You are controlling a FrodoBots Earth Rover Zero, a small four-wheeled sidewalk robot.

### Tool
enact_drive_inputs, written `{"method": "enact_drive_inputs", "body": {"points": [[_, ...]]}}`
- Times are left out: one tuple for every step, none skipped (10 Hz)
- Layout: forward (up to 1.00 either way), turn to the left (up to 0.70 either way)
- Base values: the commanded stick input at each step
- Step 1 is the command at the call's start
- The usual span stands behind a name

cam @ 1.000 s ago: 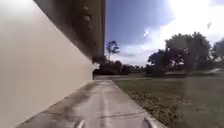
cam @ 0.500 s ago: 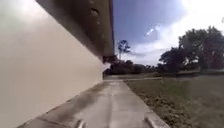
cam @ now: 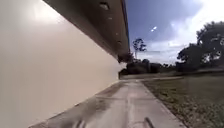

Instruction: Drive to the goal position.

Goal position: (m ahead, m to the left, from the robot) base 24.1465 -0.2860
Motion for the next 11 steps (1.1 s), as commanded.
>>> {"method": "enact_drive_inputs", "body": {"points": [[0.7,0.0],[0.7,0.0],[0.7,0.0],[0.7,0.0],[0.7,0.0],[0.7,0.0],[0.7,0.0],[0.7,0.0],[0.7,0.0],[0.7,0.0],[0.7,0.0]]}}
